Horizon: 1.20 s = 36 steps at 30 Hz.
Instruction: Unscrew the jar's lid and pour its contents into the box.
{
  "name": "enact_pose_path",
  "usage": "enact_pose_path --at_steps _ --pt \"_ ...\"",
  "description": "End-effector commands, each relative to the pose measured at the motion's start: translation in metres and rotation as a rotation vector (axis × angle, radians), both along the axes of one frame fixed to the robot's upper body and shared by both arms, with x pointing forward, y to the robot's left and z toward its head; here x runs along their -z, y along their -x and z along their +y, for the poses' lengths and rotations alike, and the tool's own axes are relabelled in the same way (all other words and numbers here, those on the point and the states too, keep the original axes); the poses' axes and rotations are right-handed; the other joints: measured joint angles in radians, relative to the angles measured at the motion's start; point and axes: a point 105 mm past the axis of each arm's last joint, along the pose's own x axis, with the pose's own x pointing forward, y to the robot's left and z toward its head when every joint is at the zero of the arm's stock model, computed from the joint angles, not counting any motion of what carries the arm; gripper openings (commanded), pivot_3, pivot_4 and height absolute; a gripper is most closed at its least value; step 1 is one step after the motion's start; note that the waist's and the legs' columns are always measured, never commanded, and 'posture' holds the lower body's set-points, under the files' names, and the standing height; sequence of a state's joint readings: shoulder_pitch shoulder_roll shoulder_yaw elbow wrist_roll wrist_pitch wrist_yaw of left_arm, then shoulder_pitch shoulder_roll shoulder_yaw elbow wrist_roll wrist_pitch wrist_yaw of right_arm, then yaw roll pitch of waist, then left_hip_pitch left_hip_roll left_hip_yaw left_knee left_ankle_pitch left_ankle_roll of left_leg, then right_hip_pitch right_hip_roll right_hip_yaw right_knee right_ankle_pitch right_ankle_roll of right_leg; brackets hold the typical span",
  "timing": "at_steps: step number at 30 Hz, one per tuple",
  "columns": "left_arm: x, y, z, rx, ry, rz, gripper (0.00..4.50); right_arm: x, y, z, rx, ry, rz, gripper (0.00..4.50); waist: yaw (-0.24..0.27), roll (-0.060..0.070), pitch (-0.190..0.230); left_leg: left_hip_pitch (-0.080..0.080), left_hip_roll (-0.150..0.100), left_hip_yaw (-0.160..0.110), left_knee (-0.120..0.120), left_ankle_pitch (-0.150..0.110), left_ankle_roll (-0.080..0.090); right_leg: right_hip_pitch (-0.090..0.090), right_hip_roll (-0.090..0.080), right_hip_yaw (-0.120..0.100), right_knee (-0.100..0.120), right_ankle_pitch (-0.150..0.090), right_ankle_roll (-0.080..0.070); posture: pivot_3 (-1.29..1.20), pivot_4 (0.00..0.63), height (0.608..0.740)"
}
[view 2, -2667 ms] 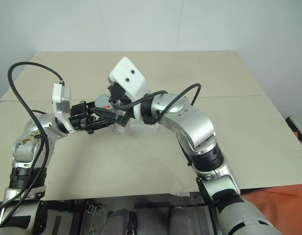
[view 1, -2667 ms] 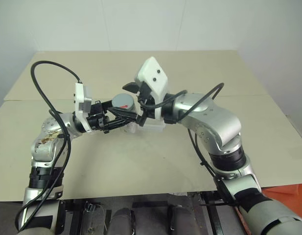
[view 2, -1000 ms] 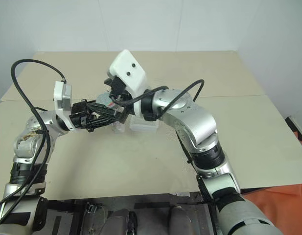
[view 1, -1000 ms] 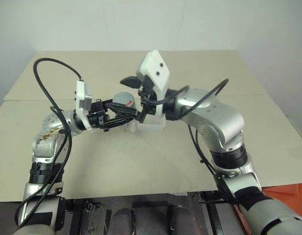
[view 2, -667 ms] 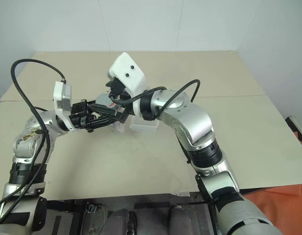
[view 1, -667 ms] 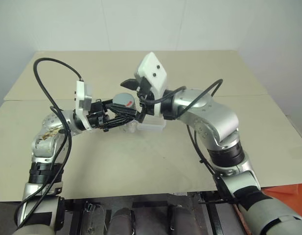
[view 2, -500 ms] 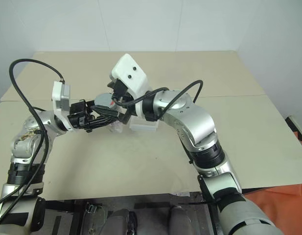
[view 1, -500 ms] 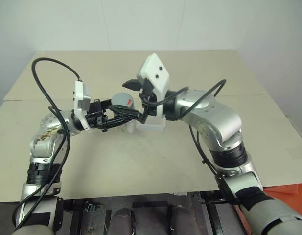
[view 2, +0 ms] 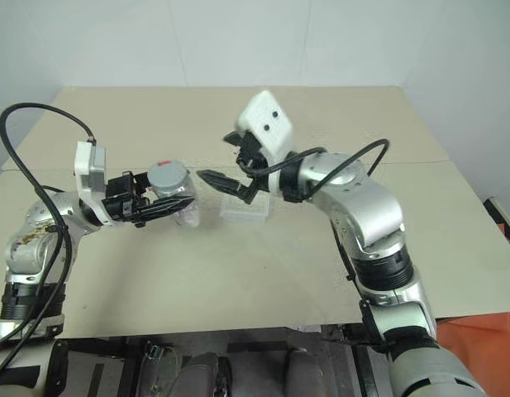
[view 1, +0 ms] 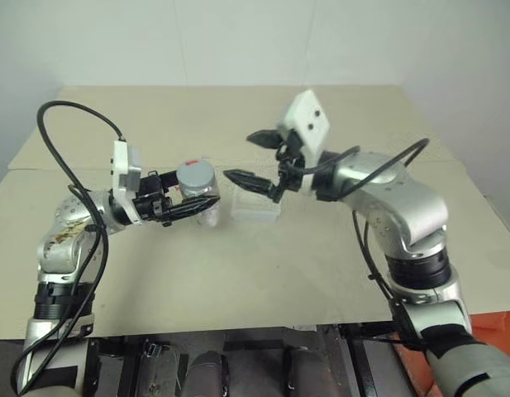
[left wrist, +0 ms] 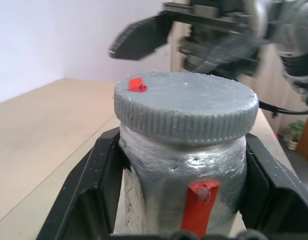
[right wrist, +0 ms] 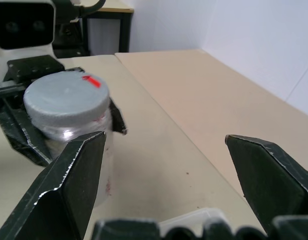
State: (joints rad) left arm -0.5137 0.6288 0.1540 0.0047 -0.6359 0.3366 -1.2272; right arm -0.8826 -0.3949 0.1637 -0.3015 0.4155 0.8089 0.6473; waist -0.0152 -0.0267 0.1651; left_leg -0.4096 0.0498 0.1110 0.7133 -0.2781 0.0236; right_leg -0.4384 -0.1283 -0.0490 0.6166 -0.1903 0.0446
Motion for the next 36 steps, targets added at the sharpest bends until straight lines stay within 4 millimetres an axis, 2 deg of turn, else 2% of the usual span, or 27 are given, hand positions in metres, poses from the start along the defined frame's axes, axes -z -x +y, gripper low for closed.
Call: enact_pose_path --at_steps 1,10,13,23,36 --pt "-0.014 0.007 0.001 0.011 0.004 -0.056 2.71 -0.013 0.006 -0.007 -0.008 -0.033 -0.061 4.47 -0.002 0.000 0.000 0.000 0.000 0.000 0.000 0.000 0.000 0.000 0.000 0.000 0.000 0.000 0.000 0.00 0.150 0.740" --pt "-0.015 -0.004 -0.004 -0.005 0.009 -0.055 2.71 -0.021 0.036 0.005 -0.183 -0.065 -0.068 4.47 0.001 0.000 0.000 0.000 0.000 0.000 0.000 0.000 0.000 0.000 0.000 0.000 0.000 0.000 0.000 0.00 0.150 0.740" --pt "-0.015 -0.010 -0.009 0.001 0.015 -0.055 2.71 -0.022 0.042 0.020 -0.209 -0.063 -0.075 4.47 0.001 0.000 0.000 0.000 0.000 0.000 0.000 0.000 0.000 0.000 0.000 0.000 0.000 0.000 0.000 0.00 0.150 0.740" --pt "-0.014 -0.013 -0.015 0.030 0.025 -0.057 2.71 -0.025 0.023 0.050 -0.127 -0.058 -0.079 4.47 -0.002 0.000 0.000 0.000 0.000 0.000 0.000 0.000 0.000 0.000 0.000 0.000 0.000 0.000 0.000 0.00 0.150 0.740" --pt "-0.014 -0.011 -0.012 0.025 0.029 -0.058 2.71 -0.017 0.011 0.063 -0.095 -0.033 -0.052 4.47 -0.001 0.000 0.000 0.000 0.000 0.000 0.000 0.000 0.000 0.000 0.000 0.000 0.000 0.000 0.000 0.00 0.150 0.740"
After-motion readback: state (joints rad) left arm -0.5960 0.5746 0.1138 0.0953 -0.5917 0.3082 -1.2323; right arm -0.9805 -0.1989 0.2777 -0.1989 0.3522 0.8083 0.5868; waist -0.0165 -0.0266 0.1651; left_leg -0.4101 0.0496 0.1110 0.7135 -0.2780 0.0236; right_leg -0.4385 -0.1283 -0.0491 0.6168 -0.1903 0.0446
